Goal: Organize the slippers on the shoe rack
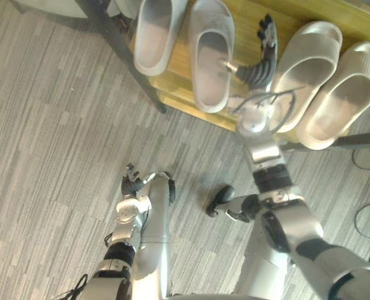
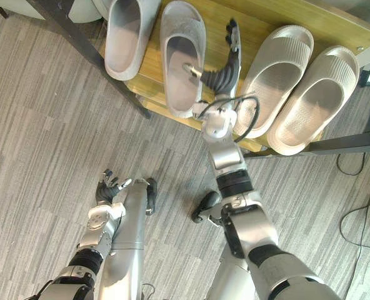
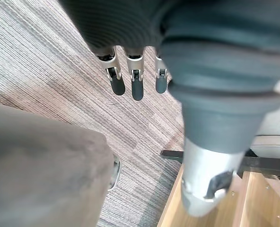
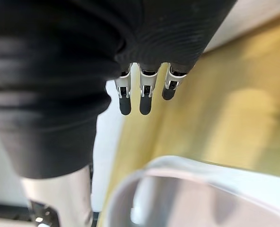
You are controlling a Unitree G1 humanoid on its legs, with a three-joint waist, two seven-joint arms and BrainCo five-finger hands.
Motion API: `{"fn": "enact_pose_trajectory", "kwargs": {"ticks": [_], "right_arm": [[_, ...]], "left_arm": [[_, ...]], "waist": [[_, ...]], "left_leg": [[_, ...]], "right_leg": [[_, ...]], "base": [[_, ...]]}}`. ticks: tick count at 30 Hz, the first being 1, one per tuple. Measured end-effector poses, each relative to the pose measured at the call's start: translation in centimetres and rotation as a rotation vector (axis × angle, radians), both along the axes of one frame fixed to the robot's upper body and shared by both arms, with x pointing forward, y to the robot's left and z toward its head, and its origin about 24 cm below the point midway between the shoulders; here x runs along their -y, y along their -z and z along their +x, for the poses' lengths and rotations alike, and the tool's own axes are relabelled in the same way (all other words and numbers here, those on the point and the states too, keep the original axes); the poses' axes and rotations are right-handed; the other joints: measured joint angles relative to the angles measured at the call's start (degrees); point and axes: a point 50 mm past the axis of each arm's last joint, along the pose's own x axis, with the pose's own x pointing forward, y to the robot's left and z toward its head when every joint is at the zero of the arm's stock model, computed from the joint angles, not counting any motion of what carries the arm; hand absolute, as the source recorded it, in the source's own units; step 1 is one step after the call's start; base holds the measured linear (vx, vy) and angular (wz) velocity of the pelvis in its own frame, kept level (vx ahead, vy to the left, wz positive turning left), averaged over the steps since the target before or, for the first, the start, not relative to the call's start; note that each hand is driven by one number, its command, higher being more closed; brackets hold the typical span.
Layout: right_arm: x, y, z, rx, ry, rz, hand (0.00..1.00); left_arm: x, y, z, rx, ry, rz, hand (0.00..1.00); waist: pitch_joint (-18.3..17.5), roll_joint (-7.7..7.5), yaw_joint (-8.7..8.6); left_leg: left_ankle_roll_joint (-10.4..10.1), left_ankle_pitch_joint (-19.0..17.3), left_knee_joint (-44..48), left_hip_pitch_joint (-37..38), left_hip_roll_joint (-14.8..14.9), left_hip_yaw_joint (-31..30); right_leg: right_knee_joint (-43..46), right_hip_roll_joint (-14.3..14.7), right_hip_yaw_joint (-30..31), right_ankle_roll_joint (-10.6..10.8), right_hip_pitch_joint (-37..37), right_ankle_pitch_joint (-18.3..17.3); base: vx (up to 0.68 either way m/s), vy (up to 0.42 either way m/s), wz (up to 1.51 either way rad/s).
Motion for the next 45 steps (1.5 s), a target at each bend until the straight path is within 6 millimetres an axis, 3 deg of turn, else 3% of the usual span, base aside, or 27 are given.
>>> {"fn": "enact_pose_trajectory", "kwargs": {"ticks": [1,14,25,33,45], "right_arm": [[-0.3,0.7,-0.1,-0.023,-0.018,0.024,0.00],[-0.7,0.4,-0.3,-0.003,-0.185,0.206,0.00],[-1.1,-0.4,0.6,-0.013,-0.331,0.512,0.00],[-3.0,-1.4,1.6,-0.058,-0.440,0.744,0.00],[-2.7,-2.4,2.2,-0.053,-0.452,0.873,0.00]], "left_arm": [[-0.1,0.1,0.0,-0.009,-0.006,-0.005,0.00],[-0.7,0.3,0.0,-0.019,-0.064,-0.068,0.00],[-0.8,0.5,0.0,-0.028,-0.100,-0.118,0.00],[-0.1,0.5,0.4,-0.024,-0.116,-0.173,0.00],[0.4,0.5,0.4,-0.024,-0.113,-0.185,0.00]], "waist": [[0.0,-0.02,-0.15],[0.3,-0.53,-0.42],[0.3,-0.52,-0.32],[0.3,-0.51,1.68],[0.1,-0.23,2.69]], "left_leg": [[0.0,0.0,0.0,0.0,0.0,0.0],[0.0,0.0,-0.1,-0.1,-0.1,-0.1],[-0.4,0.2,-0.6,-0.1,-0.3,-1.0],[-0.9,0.5,-0.7,-0.5,-0.6,-2.1],[-1.6,0.9,-0.8,-1.0,-0.7,-3.2]], "right_leg": [[-0.1,0.0,0.0,0.2,0.0,-0.1],[-0.2,0.0,-0.1,0.3,0.0,-0.2],[-0.7,0.1,-1.2,0.3,0.8,-0.2],[-0.7,0.0,-2.1,0.5,1.2,-0.3],[-0.4,0.0,-3.1,0.3,1.2,-0.5]], "base": [[0.01,0.055,0.00],[0.00,0.058,0.00],[0.01,0.053,0.02],[-0.01,0.050,0.04],[-0.02,0.048,0.02]]}}
